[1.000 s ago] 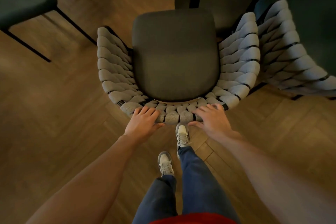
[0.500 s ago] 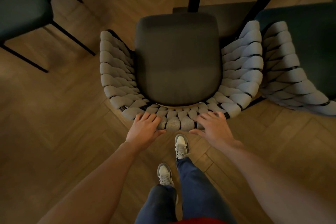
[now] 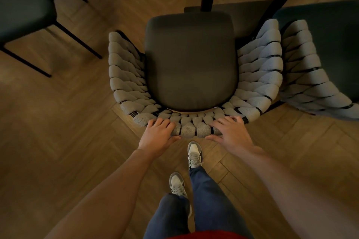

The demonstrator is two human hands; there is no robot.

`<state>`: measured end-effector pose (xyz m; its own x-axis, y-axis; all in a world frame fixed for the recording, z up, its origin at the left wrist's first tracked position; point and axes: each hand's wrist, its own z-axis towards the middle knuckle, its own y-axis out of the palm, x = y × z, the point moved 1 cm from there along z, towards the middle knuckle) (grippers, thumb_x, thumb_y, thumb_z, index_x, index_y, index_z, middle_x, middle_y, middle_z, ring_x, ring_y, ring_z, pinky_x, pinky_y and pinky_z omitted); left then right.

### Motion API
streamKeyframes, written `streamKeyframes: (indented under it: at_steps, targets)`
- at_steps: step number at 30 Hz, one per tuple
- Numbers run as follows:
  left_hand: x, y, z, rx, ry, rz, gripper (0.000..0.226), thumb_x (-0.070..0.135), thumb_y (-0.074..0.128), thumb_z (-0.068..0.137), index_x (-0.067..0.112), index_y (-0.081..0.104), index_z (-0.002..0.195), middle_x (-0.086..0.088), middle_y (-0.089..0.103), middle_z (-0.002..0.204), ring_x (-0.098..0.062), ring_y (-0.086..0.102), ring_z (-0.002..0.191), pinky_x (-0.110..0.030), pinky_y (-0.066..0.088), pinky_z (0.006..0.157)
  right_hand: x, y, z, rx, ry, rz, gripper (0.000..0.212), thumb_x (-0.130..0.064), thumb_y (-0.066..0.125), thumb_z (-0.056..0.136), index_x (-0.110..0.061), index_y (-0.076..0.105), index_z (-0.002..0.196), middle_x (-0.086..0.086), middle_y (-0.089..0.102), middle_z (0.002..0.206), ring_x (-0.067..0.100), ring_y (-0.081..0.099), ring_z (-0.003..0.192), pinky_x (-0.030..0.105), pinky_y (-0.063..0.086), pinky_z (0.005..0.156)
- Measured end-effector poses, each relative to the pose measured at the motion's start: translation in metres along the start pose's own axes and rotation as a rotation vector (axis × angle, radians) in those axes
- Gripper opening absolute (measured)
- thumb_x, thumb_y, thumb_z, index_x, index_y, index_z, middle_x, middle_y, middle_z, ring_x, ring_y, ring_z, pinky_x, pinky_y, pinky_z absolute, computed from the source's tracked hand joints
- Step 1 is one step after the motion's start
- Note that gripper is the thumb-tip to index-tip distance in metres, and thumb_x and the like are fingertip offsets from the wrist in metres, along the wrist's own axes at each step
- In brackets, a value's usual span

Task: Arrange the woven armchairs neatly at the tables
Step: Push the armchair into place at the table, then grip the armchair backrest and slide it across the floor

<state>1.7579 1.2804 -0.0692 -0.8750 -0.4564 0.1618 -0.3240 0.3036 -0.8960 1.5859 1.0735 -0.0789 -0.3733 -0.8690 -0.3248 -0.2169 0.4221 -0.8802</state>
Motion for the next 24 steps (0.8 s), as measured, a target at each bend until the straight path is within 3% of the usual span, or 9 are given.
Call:
streamKeyframes:
  at_steps: [5, 10, 14, 16, 24]
  targets:
    - [0.008, -0.003, 0.0, -0.008, 0.003, -0.009, 0.062, 0.06, 0.029, 0.093, 0.019, 0.056, 0.131, -0.001, 0.06, 0.125, -0.023, 0.052, 0.118, -0.043, 0.038, 0.102, 0.006, -0.003, -0.004, -0.007, 0.007, 0.019, 0.083, -0.082, 0.016, 0.085, -0.027, 0.063, 0.126, -0.009, 0.064, 0.117, 0.015, 0.055, 0.114, 0.037, 0.028, 0.103]
    - [0.011, -0.008, -0.001, -0.054, -0.031, -0.039, 0.058, 0.06, 0.034, 0.097, 0.022, 0.049, 0.138, 0.002, 0.054, 0.134, -0.02, 0.044, 0.127, -0.038, 0.029, 0.108, 0.001, -0.016, -0.002, -0.113, 0.075, 0.017, 0.068, -0.074, 0.043, 0.086, -0.03, 0.054, 0.136, -0.011, 0.057, 0.132, 0.011, 0.046, 0.127, 0.035, 0.02, 0.11]
    - [0.007, -0.023, -0.002, -0.038, -0.086, -0.135, 0.053, 0.058, 0.033, 0.1, 0.024, 0.049, 0.138, 0.002, 0.051, 0.138, -0.018, 0.041, 0.13, -0.036, 0.027, 0.111, -0.011, -0.028, 0.012, -0.196, 0.106, 0.098, 0.075, -0.078, 0.037, 0.085, -0.03, 0.047, 0.142, -0.008, 0.051, 0.142, 0.014, 0.04, 0.134, 0.041, 0.025, 0.112]
    - [0.001, -0.034, -0.005, 0.027, -0.146, -0.187, 0.048, 0.054, 0.036, 0.101, 0.023, 0.053, 0.133, 0.002, 0.052, 0.136, -0.018, 0.042, 0.128, -0.036, 0.028, 0.11, -0.023, -0.032, 0.023, -0.2, 0.086, 0.159, 0.069, -0.073, 0.038, 0.09, -0.029, 0.046, 0.143, -0.007, 0.05, 0.143, 0.015, 0.039, 0.136, 0.042, 0.025, 0.112]
    - [-0.057, -0.059, -0.035, 0.248, -0.405, -0.387, 0.026, 0.036, 0.047, 0.101, 0.02, 0.066, 0.11, 0.004, 0.061, 0.109, -0.016, 0.053, 0.107, -0.033, 0.035, 0.095, -0.107, -0.056, 0.075, 0.01, 0.009, 0.359, 0.03, -0.037, 0.051, 0.1, -0.022, 0.061, 0.124, -0.006, 0.063, 0.112, 0.012, 0.054, 0.11, 0.039, 0.045, 0.095]
